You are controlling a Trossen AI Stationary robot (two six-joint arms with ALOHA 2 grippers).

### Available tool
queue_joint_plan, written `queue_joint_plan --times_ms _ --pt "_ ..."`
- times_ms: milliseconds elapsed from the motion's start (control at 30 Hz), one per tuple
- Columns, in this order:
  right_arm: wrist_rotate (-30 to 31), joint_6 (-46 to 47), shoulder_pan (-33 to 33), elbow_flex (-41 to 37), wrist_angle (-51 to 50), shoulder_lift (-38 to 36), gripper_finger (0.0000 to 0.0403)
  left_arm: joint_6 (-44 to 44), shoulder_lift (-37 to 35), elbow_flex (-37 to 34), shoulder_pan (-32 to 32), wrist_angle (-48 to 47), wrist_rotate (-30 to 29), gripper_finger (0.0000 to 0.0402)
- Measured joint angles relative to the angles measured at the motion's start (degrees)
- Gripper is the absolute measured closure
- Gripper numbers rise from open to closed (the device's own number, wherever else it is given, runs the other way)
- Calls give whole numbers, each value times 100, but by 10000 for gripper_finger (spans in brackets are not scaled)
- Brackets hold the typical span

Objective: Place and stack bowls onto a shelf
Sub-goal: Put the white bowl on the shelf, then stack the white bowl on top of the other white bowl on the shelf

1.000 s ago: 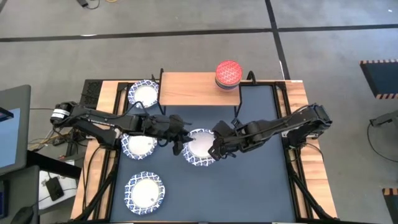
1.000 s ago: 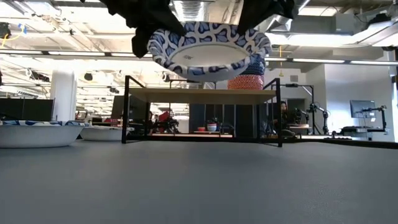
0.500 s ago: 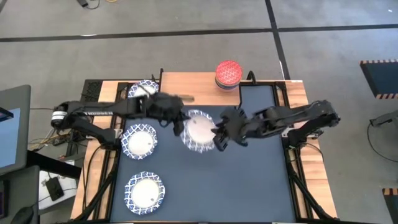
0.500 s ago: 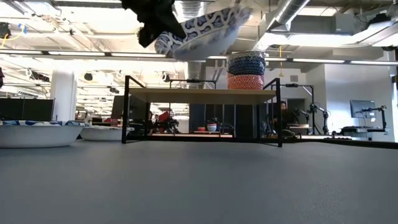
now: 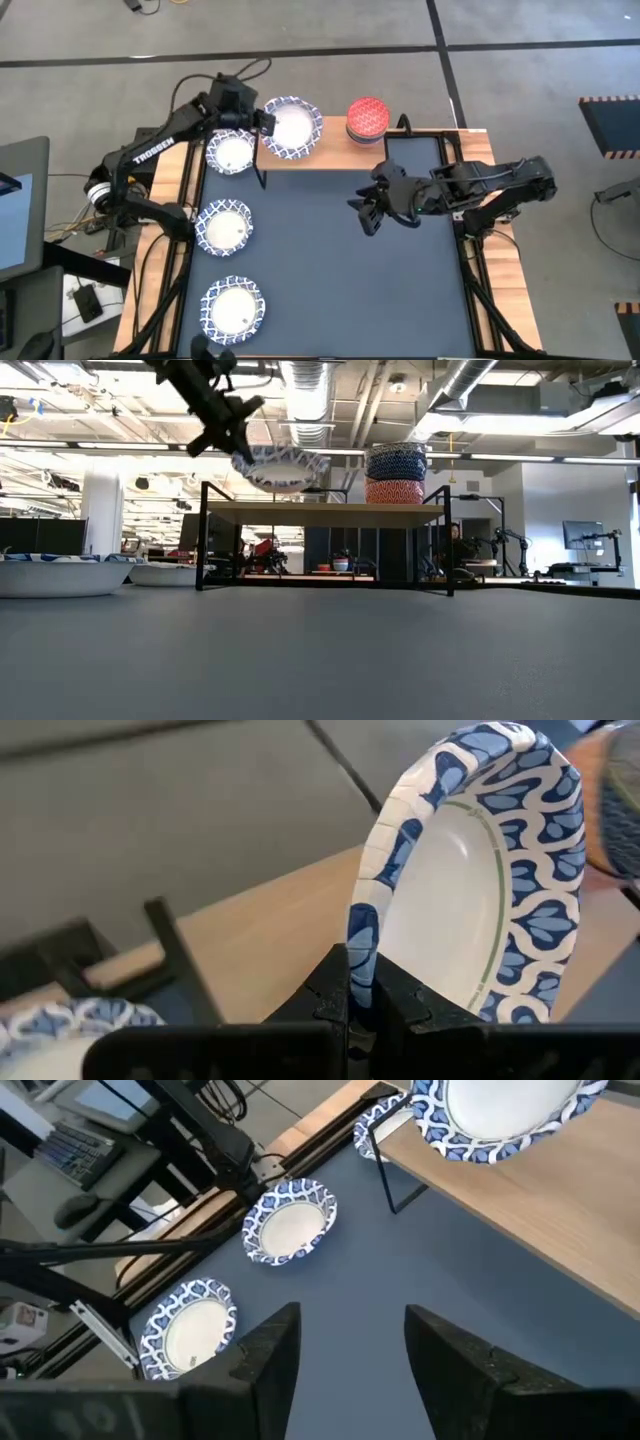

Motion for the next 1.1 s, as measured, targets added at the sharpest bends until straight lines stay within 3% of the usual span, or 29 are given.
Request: queue_joint_plan --times_ms 167,367,800,1100 --pt "94 149 111 -15 -37 188 199 -256 254 -5 302 2 675 401" --pt "121 277 173 -4 0 218 199 -220 532 -7 336 4 691 394" --pt "398 307 77 -4 60 299 199 273 650 210 334 -141 486 234" --pt "88 302 -126 -9 83 379 199 949 648 1152 334 -1289 78 203"
